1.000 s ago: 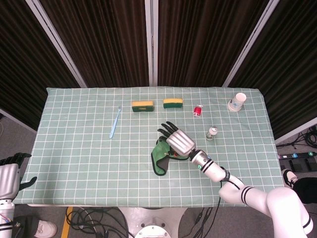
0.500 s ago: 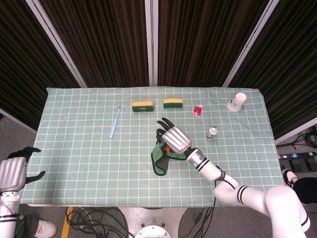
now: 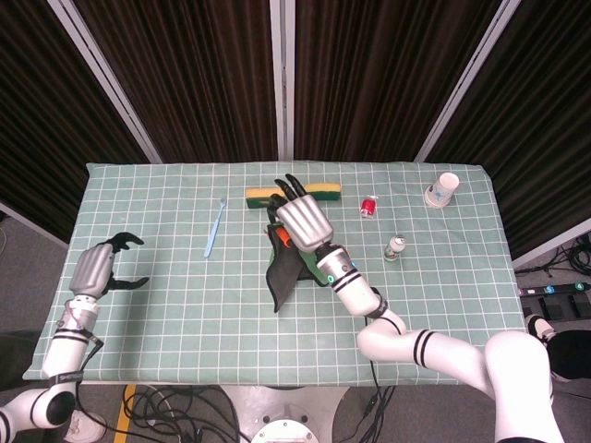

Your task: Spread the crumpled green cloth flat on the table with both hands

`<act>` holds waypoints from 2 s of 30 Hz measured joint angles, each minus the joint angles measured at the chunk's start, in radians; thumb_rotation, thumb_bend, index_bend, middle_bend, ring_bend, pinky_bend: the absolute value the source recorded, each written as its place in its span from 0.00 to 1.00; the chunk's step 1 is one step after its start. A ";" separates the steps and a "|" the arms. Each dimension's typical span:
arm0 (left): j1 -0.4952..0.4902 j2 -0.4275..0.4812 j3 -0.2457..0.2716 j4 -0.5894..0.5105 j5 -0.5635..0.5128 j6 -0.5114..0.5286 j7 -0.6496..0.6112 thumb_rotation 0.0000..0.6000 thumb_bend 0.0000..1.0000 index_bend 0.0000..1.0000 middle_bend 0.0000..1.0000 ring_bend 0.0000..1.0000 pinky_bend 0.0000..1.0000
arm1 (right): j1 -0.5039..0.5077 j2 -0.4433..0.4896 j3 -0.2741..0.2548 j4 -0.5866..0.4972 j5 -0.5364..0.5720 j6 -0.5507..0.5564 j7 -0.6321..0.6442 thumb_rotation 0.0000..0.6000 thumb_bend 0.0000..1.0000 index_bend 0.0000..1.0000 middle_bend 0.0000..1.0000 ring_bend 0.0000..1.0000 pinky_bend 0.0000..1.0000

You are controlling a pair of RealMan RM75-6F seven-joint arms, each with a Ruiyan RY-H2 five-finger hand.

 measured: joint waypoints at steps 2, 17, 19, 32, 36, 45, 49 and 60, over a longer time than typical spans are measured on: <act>-0.038 -0.043 -0.015 0.044 -0.028 -0.032 0.000 1.00 0.01 0.40 0.35 0.36 0.33 | 0.041 -0.015 0.033 -0.004 0.059 -0.004 -0.062 1.00 0.53 0.85 0.31 0.08 0.00; -0.175 -0.227 -0.030 0.229 -0.167 -0.177 0.047 1.00 0.01 0.40 0.34 0.36 0.33 | 0.244 -0.107 0.133 0.115 0.300 0.001 -0.215 1.00 0.54 0.85 0.31 0.08 0.00; -0.182 -0.243 -0.034 0.244 -0.182 -0.180 0.048 1.00 0.01 0.41 0.33 0.36 0.33 | 0.261 -0.118 0.134 0.137 0.317 0.000 -0.216 1.00 0.54 0.85 0.31 0.08 0.00; -0.202 -0.283 -0.075 0.220 -0.311 -0.226 0.023 1.00 0.02 0.45 0.33 0.36 0.33 | 0.321 -0.168 0.133 0.213 0.380 0.005 -0.198 1.00 0.54 0.84 0.31 0.07 0.00; -0.211 -0.294 -0.078 0.217 -0.331 -0.223 0.029 1.00 0.03 0.47 0.33 0.36 0.33 | 0.335 -0.179 0.135 0.218 0.387 0.011 -0.189 1.00 0.55 0.84 0.31 0.07 0.00; -0.243 -0.342 -0.099 0.262 -0.391 -0.223 0.047 1.00 0.08 0.53 0.33 0.36 0.33 | 0.353 -0.185 0.139 0.205 0.405 0.028 -0.179 1.00 0.56 0.84 0.30 0.07 0.00; -0.248 -0.352 -0.116 0.272 -0.413 -0.238 0.021 1.00 0.12 0.57 0.33 0.36 0.33 | 0.352 -0.181 0.133 0.191 0.404 0.038 -0.177 1.00 0.56 0.84 0.30 0.07 0.00; -0.233 -0.312 -0.102 0.187 -0.371 -0.248 -0.008 1.00 0.14 0.50 0.33 0.36 0.33 | 0.384 -0.212 0.142 0.244 0.434 0.053 -0.193 1.00 0.57 0.83 0.30 0.07 0.00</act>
